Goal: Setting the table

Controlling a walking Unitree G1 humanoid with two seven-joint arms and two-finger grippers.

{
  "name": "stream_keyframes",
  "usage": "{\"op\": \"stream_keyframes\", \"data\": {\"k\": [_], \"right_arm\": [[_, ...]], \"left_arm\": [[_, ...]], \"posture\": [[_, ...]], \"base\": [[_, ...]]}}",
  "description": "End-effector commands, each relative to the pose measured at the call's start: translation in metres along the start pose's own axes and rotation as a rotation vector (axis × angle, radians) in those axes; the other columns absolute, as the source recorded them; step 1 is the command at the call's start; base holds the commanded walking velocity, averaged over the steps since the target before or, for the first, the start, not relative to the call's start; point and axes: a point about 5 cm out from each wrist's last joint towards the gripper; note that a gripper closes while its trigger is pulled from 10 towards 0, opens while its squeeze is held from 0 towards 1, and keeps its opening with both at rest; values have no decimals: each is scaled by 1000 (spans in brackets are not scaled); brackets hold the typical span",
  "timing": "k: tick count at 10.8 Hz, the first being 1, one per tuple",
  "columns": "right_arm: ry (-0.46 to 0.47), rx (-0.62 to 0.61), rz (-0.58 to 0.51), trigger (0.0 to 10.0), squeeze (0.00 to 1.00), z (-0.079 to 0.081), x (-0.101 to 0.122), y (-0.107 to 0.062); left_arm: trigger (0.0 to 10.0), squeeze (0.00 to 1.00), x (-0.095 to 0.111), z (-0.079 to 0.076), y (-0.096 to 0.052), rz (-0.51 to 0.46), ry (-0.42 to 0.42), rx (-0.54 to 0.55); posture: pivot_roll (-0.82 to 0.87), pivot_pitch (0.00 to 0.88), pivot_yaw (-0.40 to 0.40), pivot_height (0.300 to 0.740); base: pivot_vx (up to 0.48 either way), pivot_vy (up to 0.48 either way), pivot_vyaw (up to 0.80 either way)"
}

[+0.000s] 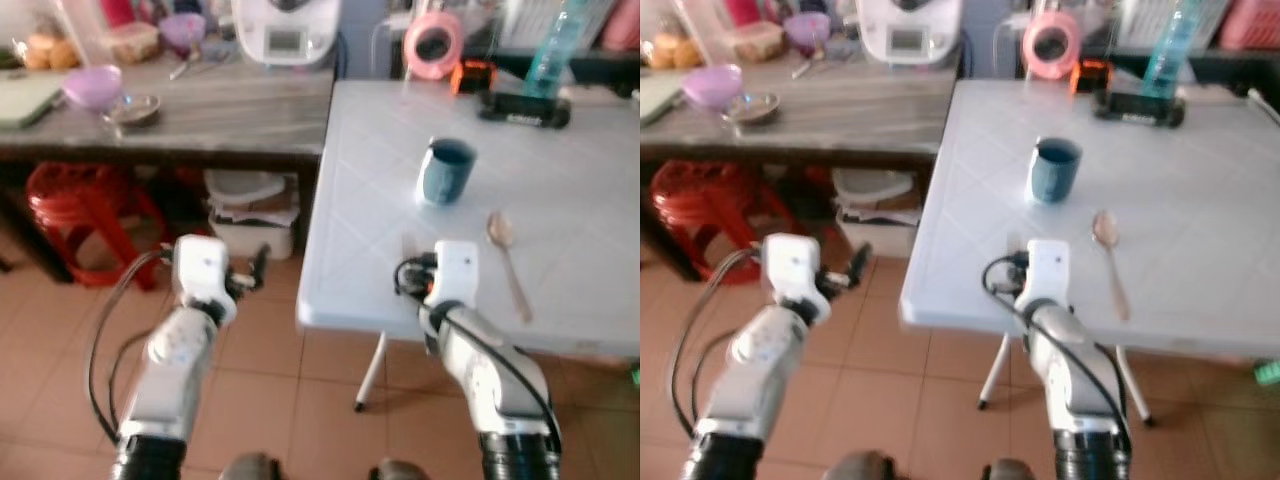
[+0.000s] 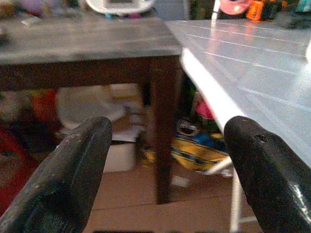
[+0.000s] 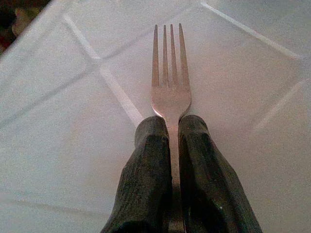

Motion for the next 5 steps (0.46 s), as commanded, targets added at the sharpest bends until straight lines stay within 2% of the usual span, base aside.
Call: {"op": "stream_keyframes", "data": {"k": [1, 2, 5], "right_arm": [[10, 31, -36, 10000, 0, 10, 4, 2], [13, 34, -94, 10000, 0, 11, 12, 3], [10, 42, -166, 10000, 0, 12, 21, 4]], "left_arm": [[10000, 0, -1, 10, -1, 2, 39, 41], [10000, 0, 0, 7, 1, -4, 40, 40], [10000, 0, 5, 8, 6, -28, 75, 58]], "posture": [[-37, 0, 33, 740], [-35, 0, 35, 740], [-31, 0, 35, 740]], "base": [[285, 386, 0], [364, 315, 0], [449, 0, 0]]}}
Point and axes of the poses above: a point about 5 cm out from each wrist's last joint towards the gripper, its own y axis pointing out of the wrist towards the gripper, its own x axis along the axis of the wrist's last joint, z = x × y, and after that the axes turned 11 degrees about y, right-handed
